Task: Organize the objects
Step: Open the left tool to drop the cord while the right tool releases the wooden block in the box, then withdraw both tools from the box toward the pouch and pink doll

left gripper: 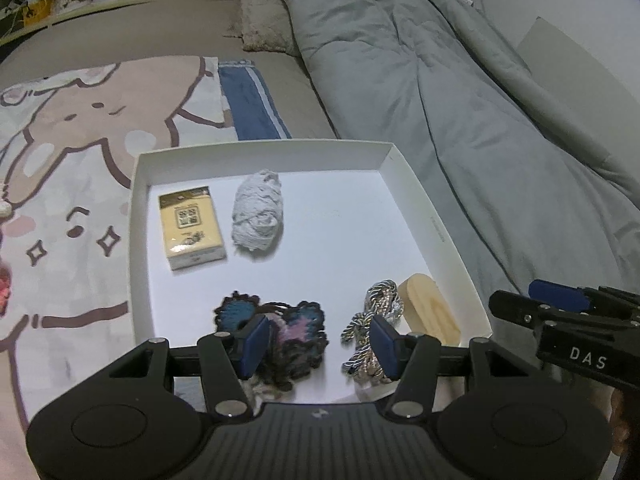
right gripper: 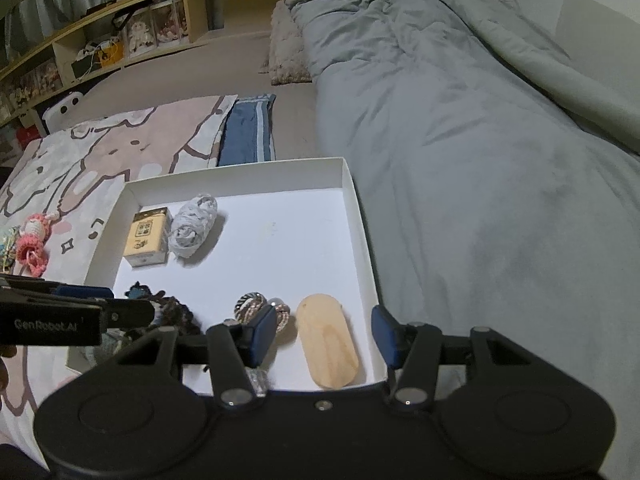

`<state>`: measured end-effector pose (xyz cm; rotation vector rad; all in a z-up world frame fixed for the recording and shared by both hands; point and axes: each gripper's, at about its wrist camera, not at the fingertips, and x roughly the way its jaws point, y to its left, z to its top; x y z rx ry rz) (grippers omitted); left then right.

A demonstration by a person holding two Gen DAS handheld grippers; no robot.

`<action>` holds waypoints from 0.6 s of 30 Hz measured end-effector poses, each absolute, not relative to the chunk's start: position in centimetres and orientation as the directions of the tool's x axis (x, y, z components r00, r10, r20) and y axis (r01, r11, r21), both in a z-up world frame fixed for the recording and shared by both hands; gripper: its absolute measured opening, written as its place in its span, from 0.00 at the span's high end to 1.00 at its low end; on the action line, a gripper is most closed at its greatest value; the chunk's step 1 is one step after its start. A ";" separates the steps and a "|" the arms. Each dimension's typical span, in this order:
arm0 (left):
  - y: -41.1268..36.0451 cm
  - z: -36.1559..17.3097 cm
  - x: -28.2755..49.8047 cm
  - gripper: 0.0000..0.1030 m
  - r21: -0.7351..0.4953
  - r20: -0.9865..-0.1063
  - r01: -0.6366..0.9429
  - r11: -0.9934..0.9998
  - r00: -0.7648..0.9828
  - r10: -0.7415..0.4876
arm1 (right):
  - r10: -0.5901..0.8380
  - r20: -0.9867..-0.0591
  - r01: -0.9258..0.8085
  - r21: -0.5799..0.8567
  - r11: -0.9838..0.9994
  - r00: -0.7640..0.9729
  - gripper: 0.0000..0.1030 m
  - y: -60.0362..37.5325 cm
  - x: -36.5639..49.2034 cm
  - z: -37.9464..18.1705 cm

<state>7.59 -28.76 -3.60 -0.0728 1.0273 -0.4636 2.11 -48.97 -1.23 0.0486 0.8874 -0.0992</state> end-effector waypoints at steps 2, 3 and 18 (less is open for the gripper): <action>-28.4 -3.2 7.4 0.42 -0.267 -0.805 0.345 0.900 0.433 -0.405 | -0.066 -0.773 0.114 0.008 0.994 0.632 0.46 -48.8 1.8 -0.9; -28.2 -3.0 7.2 0.41 -0.266 -0.803 0.350 0.898 0.435 -0.407 | -0.067 -0.771 0.116 0.009 0.993 0.634 0.44 -48.7 1.6 -0.7; -25.5 -1.5 5.4 0.01 -0.211 -0.791 0.384 0.899 0.474 -0.388 | -0.112 -0.742 0.161 -0.006 0.987 0.661 0.13 -46.6 -1.1 0.9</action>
